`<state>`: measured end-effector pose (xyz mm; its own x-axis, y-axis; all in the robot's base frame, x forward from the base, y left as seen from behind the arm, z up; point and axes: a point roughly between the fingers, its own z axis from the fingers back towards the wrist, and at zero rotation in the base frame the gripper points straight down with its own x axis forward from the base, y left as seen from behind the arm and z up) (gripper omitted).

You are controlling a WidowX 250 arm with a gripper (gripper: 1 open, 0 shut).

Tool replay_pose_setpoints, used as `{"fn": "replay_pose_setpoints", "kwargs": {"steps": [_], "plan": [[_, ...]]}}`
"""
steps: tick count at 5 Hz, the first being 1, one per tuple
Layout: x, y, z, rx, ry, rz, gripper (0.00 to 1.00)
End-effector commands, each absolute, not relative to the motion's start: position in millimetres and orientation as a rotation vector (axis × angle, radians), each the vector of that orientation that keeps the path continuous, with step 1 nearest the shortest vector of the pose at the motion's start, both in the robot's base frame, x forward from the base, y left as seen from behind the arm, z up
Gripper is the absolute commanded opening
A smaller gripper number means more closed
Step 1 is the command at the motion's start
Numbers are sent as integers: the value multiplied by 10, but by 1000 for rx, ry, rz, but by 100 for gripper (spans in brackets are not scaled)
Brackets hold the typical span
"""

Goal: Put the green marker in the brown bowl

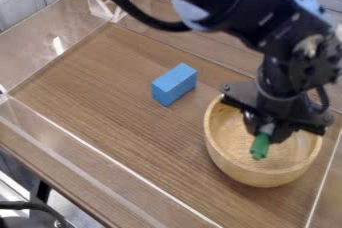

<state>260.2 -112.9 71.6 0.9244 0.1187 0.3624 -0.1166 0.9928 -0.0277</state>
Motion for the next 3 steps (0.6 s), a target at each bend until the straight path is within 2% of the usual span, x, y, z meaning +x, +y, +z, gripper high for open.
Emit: {"fn": "replay_pose_setpoints", "kwargs": {"steps": [1, 3], "plan": [[2636, -1151, 748, -23, -403, 137, 0], [2612, -1156, 694, -28, -391, 165, 0]]}}
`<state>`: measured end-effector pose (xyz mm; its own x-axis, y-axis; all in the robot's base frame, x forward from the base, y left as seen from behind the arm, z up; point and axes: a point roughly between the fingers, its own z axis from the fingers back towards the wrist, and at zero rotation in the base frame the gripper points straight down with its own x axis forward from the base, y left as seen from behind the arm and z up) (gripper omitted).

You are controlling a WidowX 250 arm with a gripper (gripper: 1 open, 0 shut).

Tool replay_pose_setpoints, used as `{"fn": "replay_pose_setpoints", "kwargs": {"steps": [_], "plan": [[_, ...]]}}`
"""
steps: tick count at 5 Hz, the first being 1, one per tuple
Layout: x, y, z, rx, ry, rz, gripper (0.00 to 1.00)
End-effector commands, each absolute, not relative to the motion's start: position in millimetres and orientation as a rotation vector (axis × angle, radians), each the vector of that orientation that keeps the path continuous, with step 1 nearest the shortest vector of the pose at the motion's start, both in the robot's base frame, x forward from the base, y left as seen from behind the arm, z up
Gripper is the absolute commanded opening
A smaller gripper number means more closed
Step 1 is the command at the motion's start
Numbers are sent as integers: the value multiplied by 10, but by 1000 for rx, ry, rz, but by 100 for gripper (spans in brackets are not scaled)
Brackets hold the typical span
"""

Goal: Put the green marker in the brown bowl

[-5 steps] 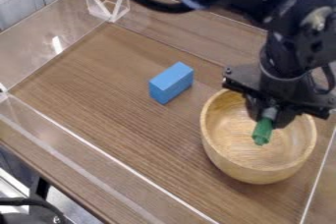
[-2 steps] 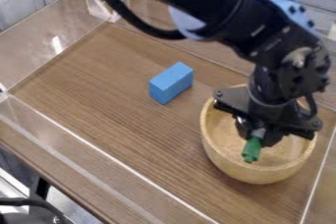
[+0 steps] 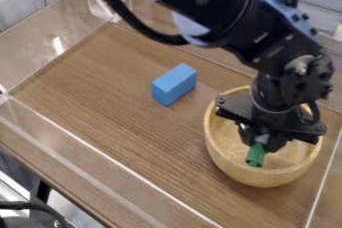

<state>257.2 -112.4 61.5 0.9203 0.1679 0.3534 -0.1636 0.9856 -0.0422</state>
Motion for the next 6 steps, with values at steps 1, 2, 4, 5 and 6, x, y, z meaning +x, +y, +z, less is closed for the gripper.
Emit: {"fn": "replay_pose_setpoints", "kwargs": {"steps": [1, 2, 4, 5, 6], "plan": [[2605, -1149, 681, -27, -384, 176, 100], [2607, -1146, 683, -27, -375, 183, 100], [2637, -1121, 787, -30, -365, 199, 100], [2647, -1102, 875, -34, -360, 205, 100], [2654, -1083, 993, -43, -355, 211, 100]]}}
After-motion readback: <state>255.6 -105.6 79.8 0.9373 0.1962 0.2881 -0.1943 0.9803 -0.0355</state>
